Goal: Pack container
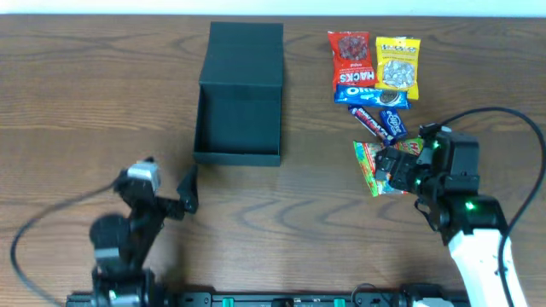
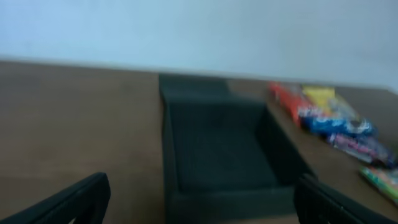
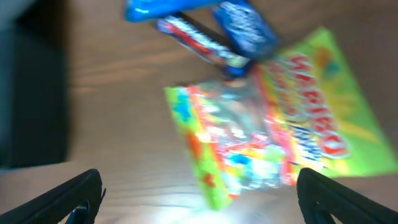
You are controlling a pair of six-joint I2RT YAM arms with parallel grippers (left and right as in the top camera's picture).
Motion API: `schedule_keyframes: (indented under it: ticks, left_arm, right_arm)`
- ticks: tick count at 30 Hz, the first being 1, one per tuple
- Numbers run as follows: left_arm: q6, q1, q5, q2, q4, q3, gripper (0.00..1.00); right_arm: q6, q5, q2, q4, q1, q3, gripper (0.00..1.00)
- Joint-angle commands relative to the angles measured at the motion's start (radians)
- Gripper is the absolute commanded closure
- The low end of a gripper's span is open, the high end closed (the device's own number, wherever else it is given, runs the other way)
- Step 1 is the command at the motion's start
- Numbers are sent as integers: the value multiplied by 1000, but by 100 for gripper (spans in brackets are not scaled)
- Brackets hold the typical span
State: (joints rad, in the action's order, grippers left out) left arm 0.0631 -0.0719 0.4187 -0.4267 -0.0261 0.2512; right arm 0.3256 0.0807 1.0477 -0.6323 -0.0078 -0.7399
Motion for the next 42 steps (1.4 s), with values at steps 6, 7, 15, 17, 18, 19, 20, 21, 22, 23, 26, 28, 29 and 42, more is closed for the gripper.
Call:
schedule_keyframes:
  ticks: [6,7,15,17,18,19,20,21,22,23,26,28,29,42]
  left_arm:
    - [-117,13,-9,-569,205,495,5]
    - [-121,35,-47,-649,248,571,5]
    - [-223,229,-184,-988,301,846,5]
    - [-217,243,-173,-1012,267,846,5]
    - [-216,245,-164,-1021,251,846,5]
    - [-216,244,-140,-1025,233,846,5]
    - [-216,244,-127,-1025,227,846,5]
    - [-216,245,-107,-1025,222,846,5]
    - [-216,244,-64,-1025,216,846,5]
    - [-216,244,-27,-1025,216,846,5]
    - [-217,245,45,-1027,228,843,5]
    - [-221,243,12,-1029,251,842,0]
    - [-221,241,-19,-1030,264,842,15]
    - [-219,193,-439,-1044,385,842,94]
  right_arm:
    - [-72,-203,211,35,-20,-17,3]
    - [-73,-216,244,47,-20,-17,5]
    - [-72,-224,459,208,-20,-17,11]
    - [-72,-227,515,243,-20,-17,14]
    - [-72,-231,558,264,-19,-17,16]
    - [-72,-235,607,281,-19,-17,23]
    - [-72,-235,637,288,-19,-17,27]
    - [-72,-235,658,293,-18,-17,34]
    - [-72,-235,690,293,-17,-18,48]
    - [-72,-235,711,291,-17,-18,58]
    - [-67,-235,755,261,-17,-18,94]
    - [-64,-235,752,246,-17,-18,99]
    - [-57,-235,749,239,-17,-19,99]
    - [30,-230,521,24,-17,-84,99]
